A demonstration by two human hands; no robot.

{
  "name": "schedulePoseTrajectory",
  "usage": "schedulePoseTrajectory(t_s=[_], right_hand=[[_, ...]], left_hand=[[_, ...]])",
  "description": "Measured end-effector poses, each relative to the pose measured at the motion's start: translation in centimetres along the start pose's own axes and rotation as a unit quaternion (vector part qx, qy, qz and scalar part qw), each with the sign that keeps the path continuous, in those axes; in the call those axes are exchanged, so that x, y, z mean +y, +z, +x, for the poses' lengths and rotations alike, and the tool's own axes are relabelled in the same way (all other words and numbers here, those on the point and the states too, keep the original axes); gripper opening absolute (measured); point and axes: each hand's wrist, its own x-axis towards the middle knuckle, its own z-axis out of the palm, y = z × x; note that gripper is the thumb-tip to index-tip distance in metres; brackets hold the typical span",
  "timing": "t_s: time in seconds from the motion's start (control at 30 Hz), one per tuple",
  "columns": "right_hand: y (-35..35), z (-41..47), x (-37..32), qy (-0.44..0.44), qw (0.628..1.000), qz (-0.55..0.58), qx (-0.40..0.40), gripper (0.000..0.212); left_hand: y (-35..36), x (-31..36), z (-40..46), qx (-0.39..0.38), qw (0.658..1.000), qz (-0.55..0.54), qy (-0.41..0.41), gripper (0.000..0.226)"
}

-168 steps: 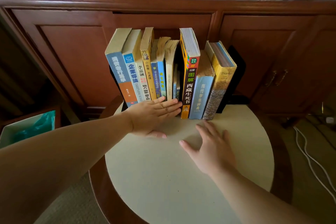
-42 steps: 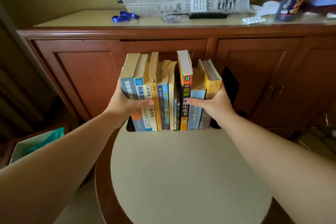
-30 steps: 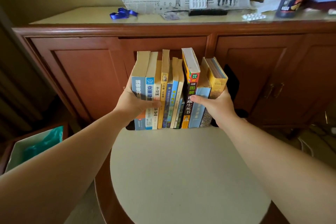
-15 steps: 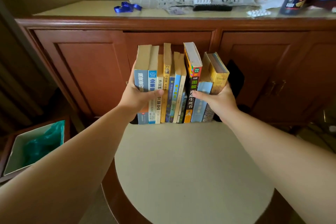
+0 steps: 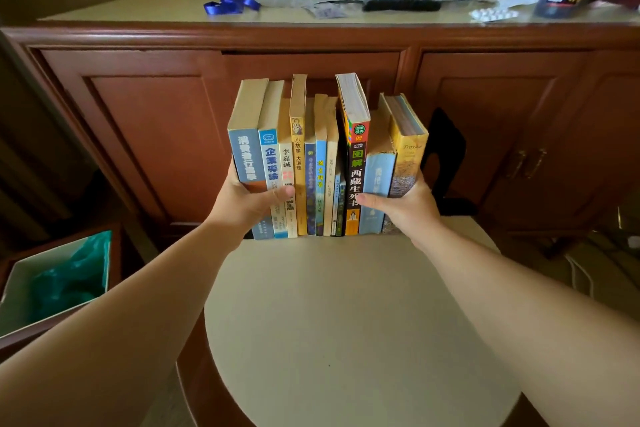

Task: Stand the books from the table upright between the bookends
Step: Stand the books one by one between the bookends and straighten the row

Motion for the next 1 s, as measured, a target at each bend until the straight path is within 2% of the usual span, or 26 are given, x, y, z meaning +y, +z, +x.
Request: schedulePoseTrajectory(t_s=[0.1,0.23,0.47,0.53,0.73,1.0], right_hand=[[0.3,0.1,1.6,0.016,1.0,0.01,-0.006,0.078],[1.1,0.5,4.0,0.024,0.999,0.04,-0.006,0.089],[1.7,0.7,4.7,0.005,0.997,0.072,-0.018,0.068],[1.7,0.7,4.9,-0.004,0.998,0.058,-0.019,0.066],[2.2,0.5,5.6,-0.031,0.999,0.008,0.033,0.083],[1.9,0.5,5.8,-0.026,0.999,-0.027,0.03,0.083]], left_hand=[[0.3,-2.3,-0.3,-0.012,1.0,-0.017,-0.018,0.07],[0.7,-4.2,0.0,0.001,0.999,-0.047,-0.024,0.073],[0.5,-5.3,0.3,0.005,0.998,-0.063,-0.018,0.074],[0.6,-5.6,0.2,0.011,0.998,-0.058,-0.018,0.079],[0.9,-5.5,-0.1,0.024,0.999,-0.027,-0.002,0.077],[1.0,-5.2,-0.3,0.014,1.0,-0.022,0.005,0.077]])
